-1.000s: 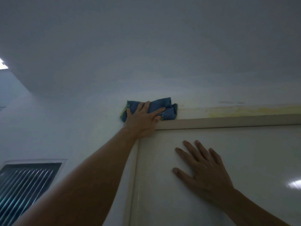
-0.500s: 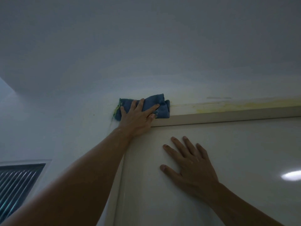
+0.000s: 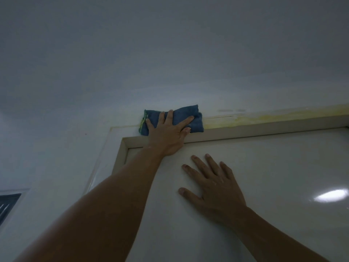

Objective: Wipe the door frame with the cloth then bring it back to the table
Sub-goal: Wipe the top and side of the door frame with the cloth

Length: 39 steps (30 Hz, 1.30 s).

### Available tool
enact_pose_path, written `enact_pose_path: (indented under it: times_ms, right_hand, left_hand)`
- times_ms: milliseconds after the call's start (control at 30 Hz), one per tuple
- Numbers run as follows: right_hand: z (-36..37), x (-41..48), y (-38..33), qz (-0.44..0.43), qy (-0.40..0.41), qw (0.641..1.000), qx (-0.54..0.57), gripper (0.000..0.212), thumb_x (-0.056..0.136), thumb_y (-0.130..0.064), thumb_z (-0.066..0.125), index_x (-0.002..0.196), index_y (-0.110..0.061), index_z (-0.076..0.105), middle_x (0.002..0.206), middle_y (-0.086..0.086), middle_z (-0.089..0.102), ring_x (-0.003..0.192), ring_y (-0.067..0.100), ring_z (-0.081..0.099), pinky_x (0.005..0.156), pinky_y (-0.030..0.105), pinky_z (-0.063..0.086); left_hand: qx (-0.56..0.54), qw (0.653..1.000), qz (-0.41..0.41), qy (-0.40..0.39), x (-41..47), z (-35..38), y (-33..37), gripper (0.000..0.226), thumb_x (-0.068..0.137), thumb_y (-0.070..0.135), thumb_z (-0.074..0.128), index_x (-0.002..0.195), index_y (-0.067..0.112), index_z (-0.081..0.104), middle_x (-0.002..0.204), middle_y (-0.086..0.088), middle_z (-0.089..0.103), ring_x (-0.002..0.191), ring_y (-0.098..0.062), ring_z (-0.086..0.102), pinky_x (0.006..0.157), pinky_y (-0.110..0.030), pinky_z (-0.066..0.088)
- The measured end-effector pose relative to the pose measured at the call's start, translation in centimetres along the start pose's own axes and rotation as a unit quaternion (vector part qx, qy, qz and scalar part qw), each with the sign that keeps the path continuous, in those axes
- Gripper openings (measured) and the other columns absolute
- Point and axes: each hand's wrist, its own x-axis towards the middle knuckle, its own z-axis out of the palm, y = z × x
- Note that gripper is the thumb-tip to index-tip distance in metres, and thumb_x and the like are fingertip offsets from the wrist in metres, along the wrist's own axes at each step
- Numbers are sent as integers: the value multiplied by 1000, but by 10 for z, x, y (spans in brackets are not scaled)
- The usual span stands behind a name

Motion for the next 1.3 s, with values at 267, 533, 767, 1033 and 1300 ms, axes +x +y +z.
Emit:
enact_pose_path:
  times_ms: [267, 533, 767, 1033, 1300]
  right_hand:
    - [-15, -15, 48, 15, 11, 1000, -3, 72, 89, -80, 18, 154, -50, 7, 167, -17, -7, 153, 14, -15, 124, 44, -6]
    - [-17, -20, 64, 12, 1, 1000, 8, 74, 88, -79, 16, 155, -47, 5, 167, -13, -10, 152, 17, -19, 124, 48, -6]
    - [-18, -20, 58, 27, 2, 1000, -3, 74, 87, -79, 16, 154, -48, 8, 168, -13, -6, 153, 17, -14, 124, 48, -2]
    - [-24, -14, 46, 43, -40, 997, -41, 80, 83, -81, 4, 154, -45, 2, 167, -11, -12, 153, 19, -17, 124, 50, -2]
    - [-13, -6, 32, 65, -15, 997, -40, 81, 81, -82, 4, 155, -47, 2, 168, -7, -10, 154, 24, -15, 123, 49, -3]
  left_hand:
    - [13, 999, -42, -8, -14, -8, -55, 46, 99, 55, 15, 145, 57, 10, 162, -2, 7, 148, -23, 3, 112, -68, 3]
    - [9, 998, -58, -3, -2, -4, -8, 45, 99, 54, 20, 144, 58, 14, 162, -2, 7, 148, -26, 3, 111, -68, 1]
    - [7, 1000, -10, -6, 15, 0, 46, 46, 99, 55, 16, 145, 57, 11, 162, -5, 8, 148, -31, 4, 110, -70, 1]
    - [-2, 1000, 3, -5, -2, -5, -23, 46, 100, 54, 19, 145, 56, 13, 162, -1, 9, 148, -25, 4, 111, -69, 4]
    - [6, 999, -42, -16, -28, -16, -97, 46, 99, 54, 18, 144, 59, 12, 162, -2, 8, 148, -24, 3, 111, -69, 6]
